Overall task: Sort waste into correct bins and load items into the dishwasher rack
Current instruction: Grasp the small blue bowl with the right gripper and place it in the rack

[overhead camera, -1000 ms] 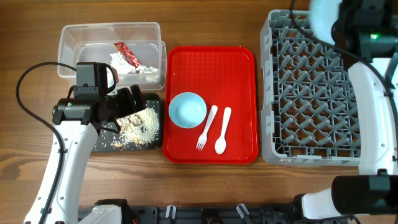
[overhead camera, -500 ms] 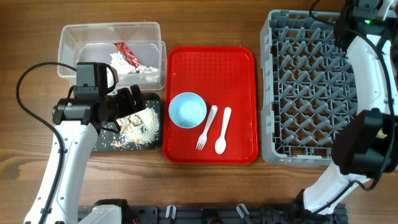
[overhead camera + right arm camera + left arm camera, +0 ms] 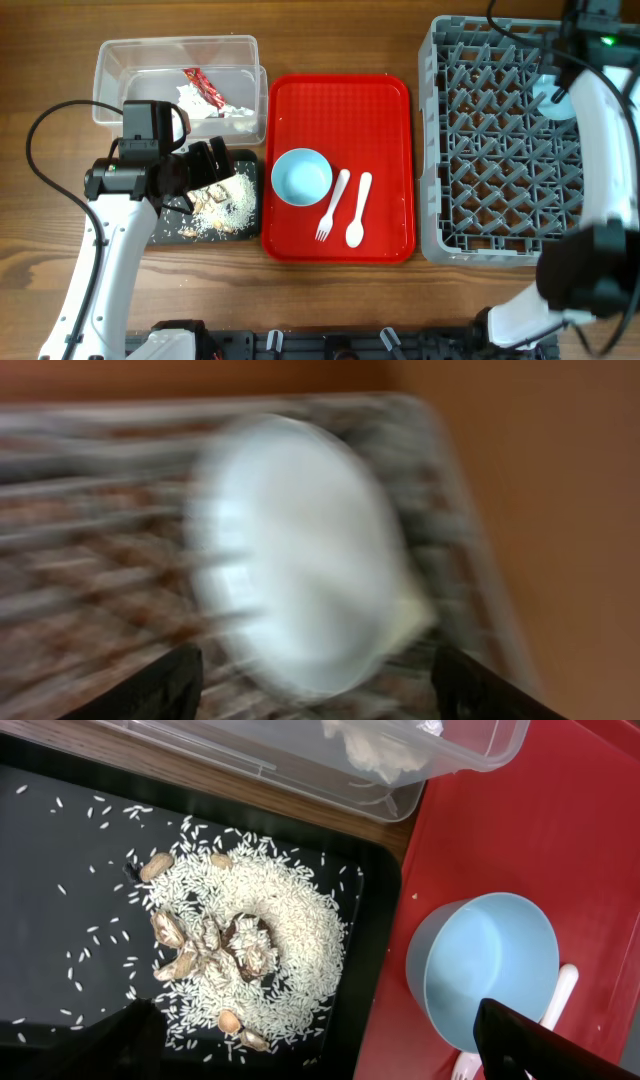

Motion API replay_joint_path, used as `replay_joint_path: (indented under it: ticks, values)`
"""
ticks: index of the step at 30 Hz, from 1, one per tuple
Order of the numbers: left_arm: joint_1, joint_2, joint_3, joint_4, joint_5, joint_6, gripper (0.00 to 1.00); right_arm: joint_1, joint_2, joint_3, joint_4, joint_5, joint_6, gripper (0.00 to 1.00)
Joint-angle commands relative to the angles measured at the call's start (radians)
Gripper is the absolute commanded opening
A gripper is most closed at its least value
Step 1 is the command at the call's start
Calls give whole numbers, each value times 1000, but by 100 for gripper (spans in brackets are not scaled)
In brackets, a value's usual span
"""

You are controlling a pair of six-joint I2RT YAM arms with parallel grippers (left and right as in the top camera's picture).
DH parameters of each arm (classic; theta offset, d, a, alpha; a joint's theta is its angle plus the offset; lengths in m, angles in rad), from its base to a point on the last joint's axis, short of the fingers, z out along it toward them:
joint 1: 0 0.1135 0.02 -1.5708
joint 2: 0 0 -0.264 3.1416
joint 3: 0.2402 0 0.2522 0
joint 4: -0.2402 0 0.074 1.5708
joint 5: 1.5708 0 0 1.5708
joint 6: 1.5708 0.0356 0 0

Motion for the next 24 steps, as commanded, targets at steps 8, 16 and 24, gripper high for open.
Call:
replay_joint_path:
  ticks: [8, 16, 24]
  values:
    - [6, 0, 0, -61, -107, -109, 100, 393, 28, -142, -192, -818, 132, 75]
    - [6, 0, 0, -65, -106, -109, 100, 681, 254, -249, -68, -717, 294, 67]
    - [6, 0, 0, -67, -106, -108, 100, 715, 299, -249, 1, -548, 422, 9]
